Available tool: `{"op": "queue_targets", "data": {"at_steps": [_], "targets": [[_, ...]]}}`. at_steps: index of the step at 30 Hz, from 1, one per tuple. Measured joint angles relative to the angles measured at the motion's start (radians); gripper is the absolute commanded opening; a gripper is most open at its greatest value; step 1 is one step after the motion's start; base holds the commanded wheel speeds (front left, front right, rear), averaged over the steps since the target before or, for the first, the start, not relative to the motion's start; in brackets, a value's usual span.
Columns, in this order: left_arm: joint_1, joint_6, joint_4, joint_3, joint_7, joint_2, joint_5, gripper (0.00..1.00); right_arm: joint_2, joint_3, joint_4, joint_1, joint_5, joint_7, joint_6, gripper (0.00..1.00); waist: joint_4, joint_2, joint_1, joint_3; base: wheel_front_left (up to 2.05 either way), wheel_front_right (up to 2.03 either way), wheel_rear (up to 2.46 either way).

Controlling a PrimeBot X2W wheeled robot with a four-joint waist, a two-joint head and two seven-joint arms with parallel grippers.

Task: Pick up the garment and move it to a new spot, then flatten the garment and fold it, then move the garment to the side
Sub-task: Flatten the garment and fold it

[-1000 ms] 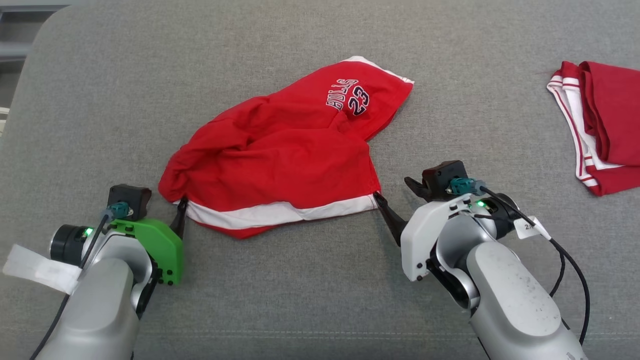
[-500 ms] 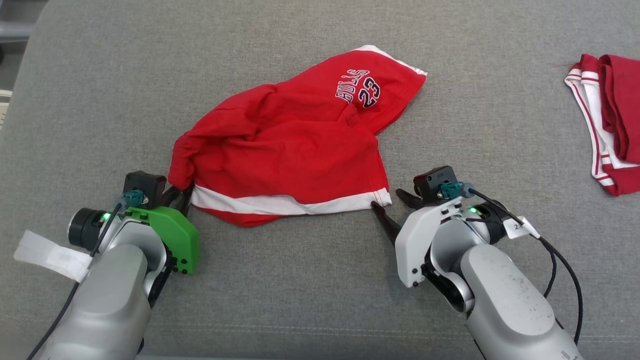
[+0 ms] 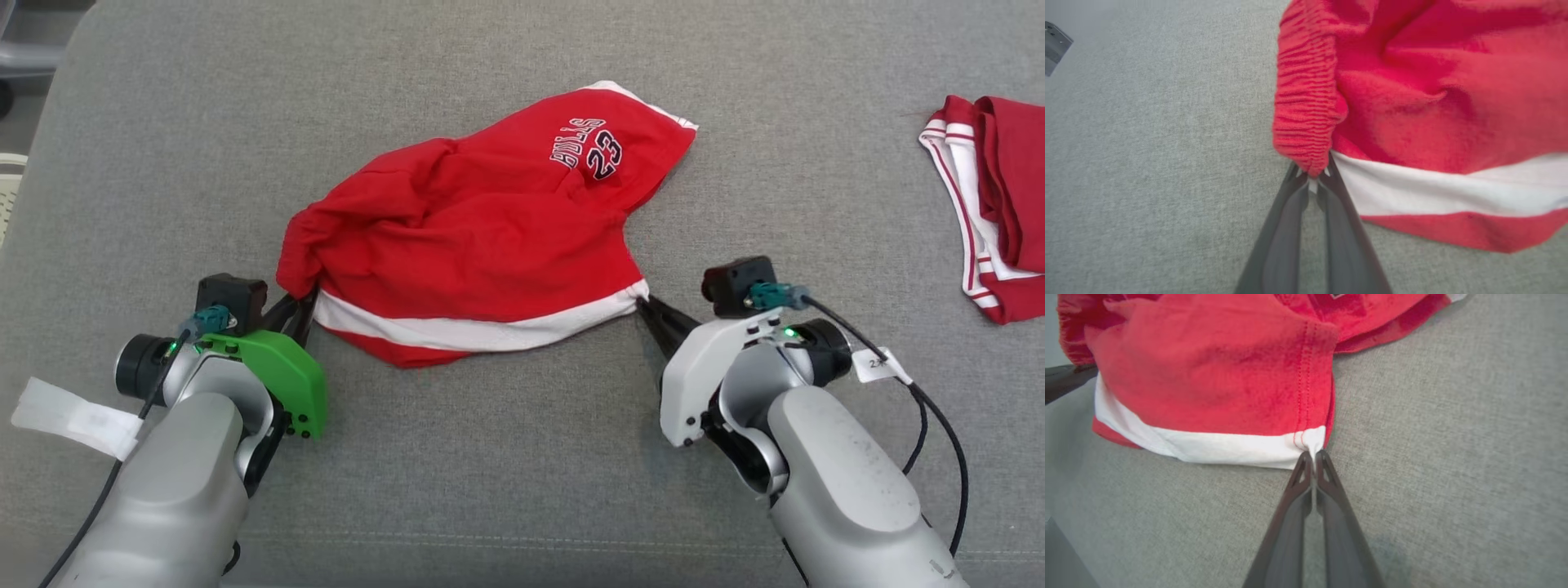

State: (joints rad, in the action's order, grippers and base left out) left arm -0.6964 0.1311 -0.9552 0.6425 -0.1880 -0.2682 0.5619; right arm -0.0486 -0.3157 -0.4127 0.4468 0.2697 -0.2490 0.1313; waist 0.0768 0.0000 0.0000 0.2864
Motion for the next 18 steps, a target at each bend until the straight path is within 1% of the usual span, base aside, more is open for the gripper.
{"op": "queue_targets", "data": {"at_steps": [4, 5, 8, 10, 14, 18], "targets": [[-0.014, 0.0, 0.022, -0.003, -0.01, -0.006, 0.028, 0.0, -0.001, 0.024, 0.025, 0.011, 0.049, 0.028, 0.0, 0.0, -0.002, 0.0, 0.0, -0.012, 0.0, 0.0, 0.0], [-0.029, 0.0, 0.047, -0.007, -0.016, -0.014, 0.052, 0.0, 0.0, 0.05, 0.045, 0.019, 0.07, 0.043, 0.0, 0.0, -0.003, 0.0, 0.0, -0.022, 0.0, 0.0, 0.0], [-0.055, 0.0, 0.087, -0.017, -0.002, -0.022, 0.077, 0.0, 0.0, 0.1, 0.082, 0.038, 0.076, 0.06, 0.0, 0.0, -0.006, 0.0, 0.0, -0.036, 0.0, 0.0, 0.0], [-0.072, 0.0, 0.117, -0.028, 0.015, -0.026, 0.091, 0.0, 0.0, 0.135, 0.111, 0.049, 0.08, 0.063, 0.0, 0.0, -0.011, 0.0, 0.0, -0.044, 0.0, 0.0, 0.0], [-0.101, -0.001, 0.185, -0.075, 0.055, -0.019, 0.158, 0.0, 0.0, 0.202, 0.171, 0.073, 0.076, 0.056, 0.0, 0.0, -0.029, 0.0, 0.0, -0.053, 0.0, 0.0, 0.0], [-0.143, -0.02, 0.253, -0.113, 0.114, -0.015, 0.21, 0.0, 0.0, 0.245, 0.215, 0.12, 0.076, 0.02, 0.0, 0.0, -0.058, 0.0, 0.0, -0.052, 0.0, 0.0, 0.0]]}}
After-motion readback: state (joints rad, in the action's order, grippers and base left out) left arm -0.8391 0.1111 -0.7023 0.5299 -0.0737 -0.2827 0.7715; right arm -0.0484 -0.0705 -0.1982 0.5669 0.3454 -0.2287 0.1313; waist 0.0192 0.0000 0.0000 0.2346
